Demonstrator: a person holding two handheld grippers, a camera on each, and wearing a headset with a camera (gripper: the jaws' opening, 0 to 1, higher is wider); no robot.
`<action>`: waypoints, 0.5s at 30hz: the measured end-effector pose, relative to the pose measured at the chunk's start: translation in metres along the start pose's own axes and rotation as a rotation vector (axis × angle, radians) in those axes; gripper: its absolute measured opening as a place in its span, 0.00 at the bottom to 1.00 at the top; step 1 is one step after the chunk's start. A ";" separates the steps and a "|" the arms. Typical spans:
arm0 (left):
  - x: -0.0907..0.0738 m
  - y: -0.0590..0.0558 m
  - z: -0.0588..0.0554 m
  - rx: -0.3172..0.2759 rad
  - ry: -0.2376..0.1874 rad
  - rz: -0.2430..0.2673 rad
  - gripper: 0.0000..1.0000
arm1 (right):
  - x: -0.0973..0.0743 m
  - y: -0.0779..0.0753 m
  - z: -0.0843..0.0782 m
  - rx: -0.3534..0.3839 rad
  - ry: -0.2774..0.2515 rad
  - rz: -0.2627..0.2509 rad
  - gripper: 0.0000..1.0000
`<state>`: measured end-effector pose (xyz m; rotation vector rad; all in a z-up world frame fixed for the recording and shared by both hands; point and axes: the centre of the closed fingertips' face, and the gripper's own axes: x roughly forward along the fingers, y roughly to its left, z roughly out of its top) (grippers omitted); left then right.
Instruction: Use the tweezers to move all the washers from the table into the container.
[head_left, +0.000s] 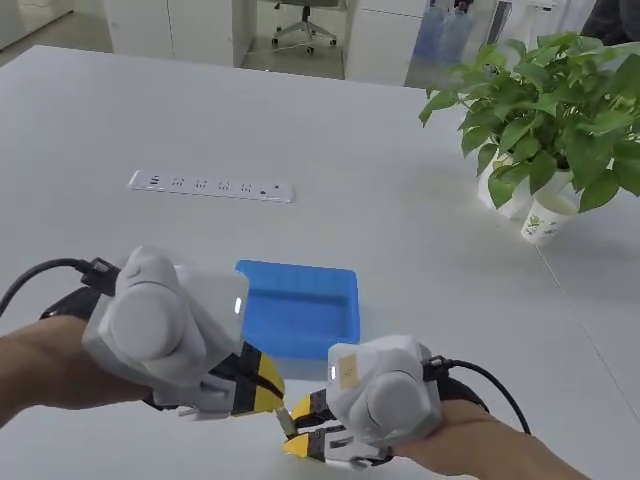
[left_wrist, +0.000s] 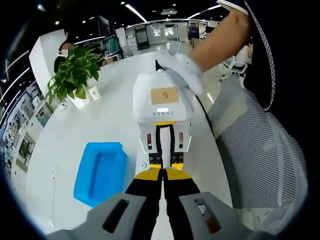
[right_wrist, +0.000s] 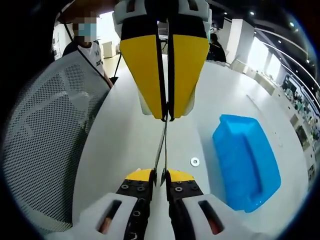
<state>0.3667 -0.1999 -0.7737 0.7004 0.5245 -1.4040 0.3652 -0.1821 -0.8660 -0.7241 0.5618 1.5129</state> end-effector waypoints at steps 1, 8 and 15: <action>0.001 0.000 0.001 -0.001 -0.004 -0.003 0.05 | 0.001 0.000 0.001 0.002 -0.003 0.000 0.12; 0.007 0.000 0.010 0.006 -0.036 -0.013 0.05 | 0.000 0.001 0.000 0.028 -0.016 -0.009 0.12; 0.012 0.000 0.016 0.022 -0.062 -0.027 0.05 | -0.002 0.001 -0.001 0.034 -0.019 -0.011 0.11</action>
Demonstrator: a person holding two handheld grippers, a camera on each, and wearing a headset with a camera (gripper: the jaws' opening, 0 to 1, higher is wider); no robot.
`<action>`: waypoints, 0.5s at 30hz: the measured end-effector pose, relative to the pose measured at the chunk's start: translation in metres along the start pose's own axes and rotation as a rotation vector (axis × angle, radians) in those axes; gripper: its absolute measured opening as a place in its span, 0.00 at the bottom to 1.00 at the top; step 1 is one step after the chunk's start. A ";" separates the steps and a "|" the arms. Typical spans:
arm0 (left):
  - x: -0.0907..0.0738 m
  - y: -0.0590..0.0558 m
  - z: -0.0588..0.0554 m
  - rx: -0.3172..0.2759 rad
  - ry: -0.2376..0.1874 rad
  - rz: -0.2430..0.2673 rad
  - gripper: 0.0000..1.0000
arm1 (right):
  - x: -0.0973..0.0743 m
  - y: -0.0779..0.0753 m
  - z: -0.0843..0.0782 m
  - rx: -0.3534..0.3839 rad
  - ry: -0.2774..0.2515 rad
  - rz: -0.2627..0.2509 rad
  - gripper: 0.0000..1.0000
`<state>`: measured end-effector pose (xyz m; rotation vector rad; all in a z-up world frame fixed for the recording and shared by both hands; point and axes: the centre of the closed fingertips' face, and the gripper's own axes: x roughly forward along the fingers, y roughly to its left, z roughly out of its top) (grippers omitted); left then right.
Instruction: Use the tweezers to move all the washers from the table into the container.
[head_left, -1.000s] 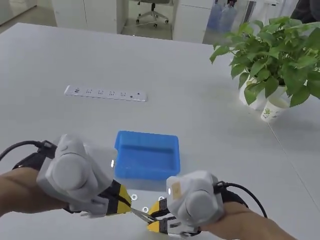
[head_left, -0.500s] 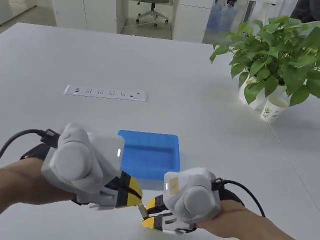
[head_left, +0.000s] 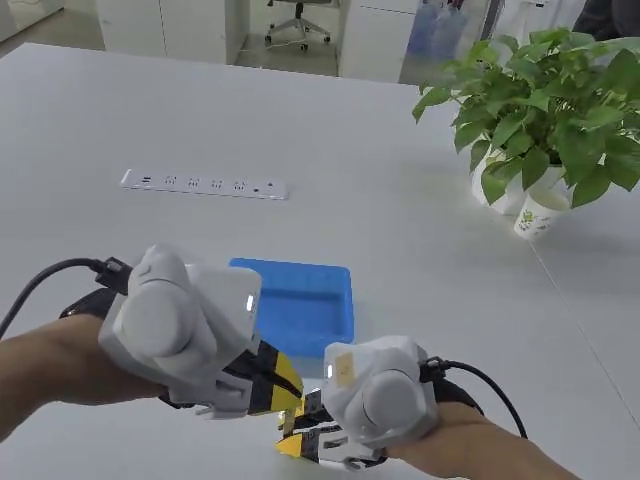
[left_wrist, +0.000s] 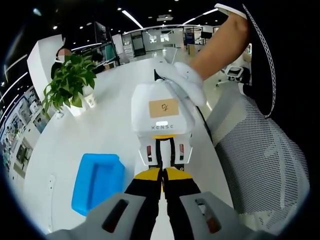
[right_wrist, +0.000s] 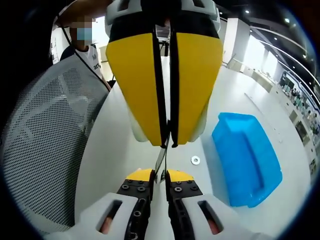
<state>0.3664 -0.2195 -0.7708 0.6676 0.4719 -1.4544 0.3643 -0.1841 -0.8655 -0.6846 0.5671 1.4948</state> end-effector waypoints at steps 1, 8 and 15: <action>0.001 0.000 0.000 -0.001 -0.004 -0.003 0.05 | 0.000 0.000 0.000 0.003 -0.001 -0.001 0.11; 0.004 0.001 -0.003 0.001 -0.006 -0.011 0.09 | 0.000 0.000 0.000 0.001 0.000 0.001 0.12; 0.008 -0.001 -0.014 -0.008 0.008 -0.021 0.11 | 0.000 0.000 0.001 0.001 -0.001 0.001 0.12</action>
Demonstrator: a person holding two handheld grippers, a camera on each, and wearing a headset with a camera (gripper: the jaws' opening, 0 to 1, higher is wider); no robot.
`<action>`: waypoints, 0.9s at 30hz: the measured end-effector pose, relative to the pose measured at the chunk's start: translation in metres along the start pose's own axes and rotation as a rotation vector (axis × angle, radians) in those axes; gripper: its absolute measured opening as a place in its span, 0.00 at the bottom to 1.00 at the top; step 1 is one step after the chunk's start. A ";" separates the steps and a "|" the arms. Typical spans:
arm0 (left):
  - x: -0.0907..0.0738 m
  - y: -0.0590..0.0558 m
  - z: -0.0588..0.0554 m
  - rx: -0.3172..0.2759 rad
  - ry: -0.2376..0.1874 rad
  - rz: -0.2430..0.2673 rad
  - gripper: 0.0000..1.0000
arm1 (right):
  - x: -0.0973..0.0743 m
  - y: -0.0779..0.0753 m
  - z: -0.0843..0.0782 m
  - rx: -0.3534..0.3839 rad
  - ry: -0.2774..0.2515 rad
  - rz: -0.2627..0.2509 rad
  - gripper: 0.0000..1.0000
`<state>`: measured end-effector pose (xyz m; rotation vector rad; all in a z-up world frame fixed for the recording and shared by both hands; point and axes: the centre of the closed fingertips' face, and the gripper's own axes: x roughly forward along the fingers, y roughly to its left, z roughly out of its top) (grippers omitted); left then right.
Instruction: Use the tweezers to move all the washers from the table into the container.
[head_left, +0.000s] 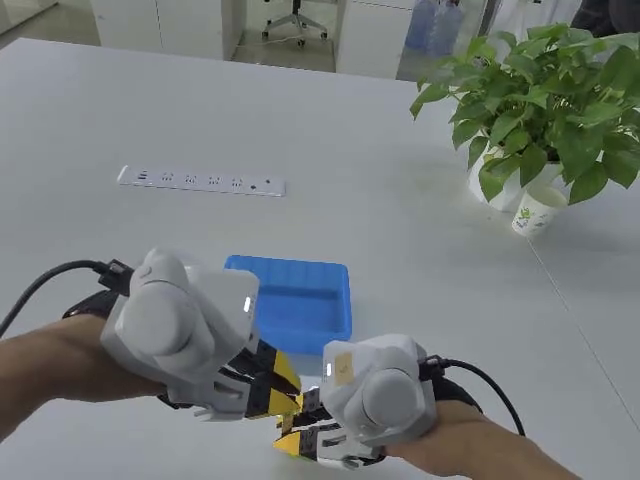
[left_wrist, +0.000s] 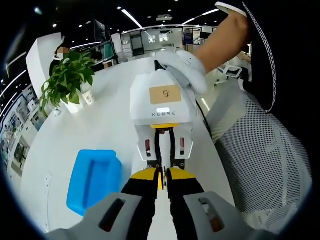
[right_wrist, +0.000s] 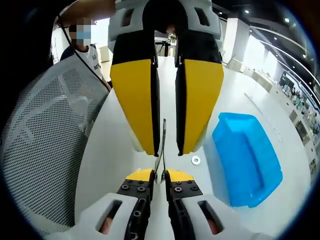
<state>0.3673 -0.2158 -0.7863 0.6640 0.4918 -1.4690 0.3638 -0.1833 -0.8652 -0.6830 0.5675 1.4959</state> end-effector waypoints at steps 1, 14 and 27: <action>0.000 -0.001 -0.001 -0.002 -0.001 -0.003 0.11 | 0.000 0.000 0.000 0.001 0.000 -0.001 0.12; -0.003 -0.002 0.000 -0.022 -0.022 -0.001 0.06 | -0.001 -0.004 0.001 -0.005 -0.003 -0.014 0.12; -0.011 0.008 -0.006 -0.008 -0.009 0.017 0.06 | 0.000 -0.015 0.006 -0.029 -0.014 -0.056 0.13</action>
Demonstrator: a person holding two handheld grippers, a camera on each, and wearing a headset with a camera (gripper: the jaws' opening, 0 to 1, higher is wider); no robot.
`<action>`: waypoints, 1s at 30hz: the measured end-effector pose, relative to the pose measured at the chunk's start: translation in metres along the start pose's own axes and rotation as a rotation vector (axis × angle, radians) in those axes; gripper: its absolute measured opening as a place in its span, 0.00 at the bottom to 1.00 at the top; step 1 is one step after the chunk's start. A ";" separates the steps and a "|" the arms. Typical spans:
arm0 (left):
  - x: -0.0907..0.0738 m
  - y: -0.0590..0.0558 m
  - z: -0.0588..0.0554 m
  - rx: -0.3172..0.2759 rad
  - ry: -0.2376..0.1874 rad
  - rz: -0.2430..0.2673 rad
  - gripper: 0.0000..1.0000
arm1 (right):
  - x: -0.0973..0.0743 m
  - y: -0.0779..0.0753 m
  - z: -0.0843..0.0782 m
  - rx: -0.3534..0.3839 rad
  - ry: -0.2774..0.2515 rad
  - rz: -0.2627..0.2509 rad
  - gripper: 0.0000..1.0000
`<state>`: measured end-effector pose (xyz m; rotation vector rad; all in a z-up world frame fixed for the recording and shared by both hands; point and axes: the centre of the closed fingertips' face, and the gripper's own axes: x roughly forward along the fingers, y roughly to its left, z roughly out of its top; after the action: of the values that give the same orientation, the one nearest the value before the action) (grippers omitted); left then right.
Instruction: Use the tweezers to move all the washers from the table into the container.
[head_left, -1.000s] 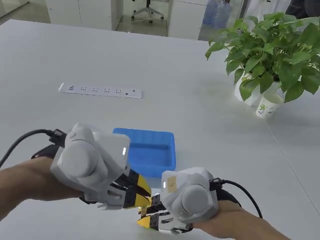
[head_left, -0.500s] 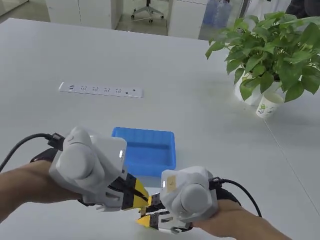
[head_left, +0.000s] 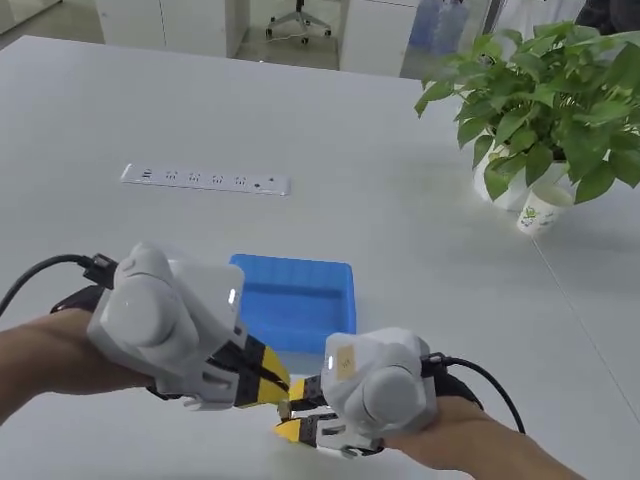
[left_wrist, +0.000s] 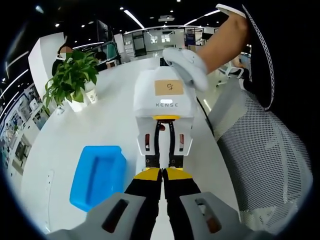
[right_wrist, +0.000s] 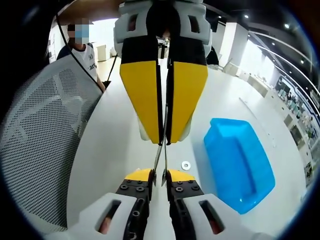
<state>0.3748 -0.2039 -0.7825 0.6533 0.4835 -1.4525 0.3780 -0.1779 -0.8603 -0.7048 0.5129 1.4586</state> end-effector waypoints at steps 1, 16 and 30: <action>0.000 0.001 0.000 -0.001 0.001 0.000 0.06 | 0.000 -0.001 0.000 0.001 0.000 -0.002 0.13; -0.002 0.012 -0.002 0.004 -0.013 0.010 0.05 | 0.004 -0.013 0.001 0.006 -0.017 -0.037 0.14; 0.003 0.011 -0.006 0.005 -0.003 -0.010 0.05 | 0.003 -0.013 -0.007 0.011 -0.008 -0.047 0.13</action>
<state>0.3869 -0.2020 -0.7876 0.6533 0.4823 -1.4645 0.3923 -0.1799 -0.8660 -0.6975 0.4946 1.4136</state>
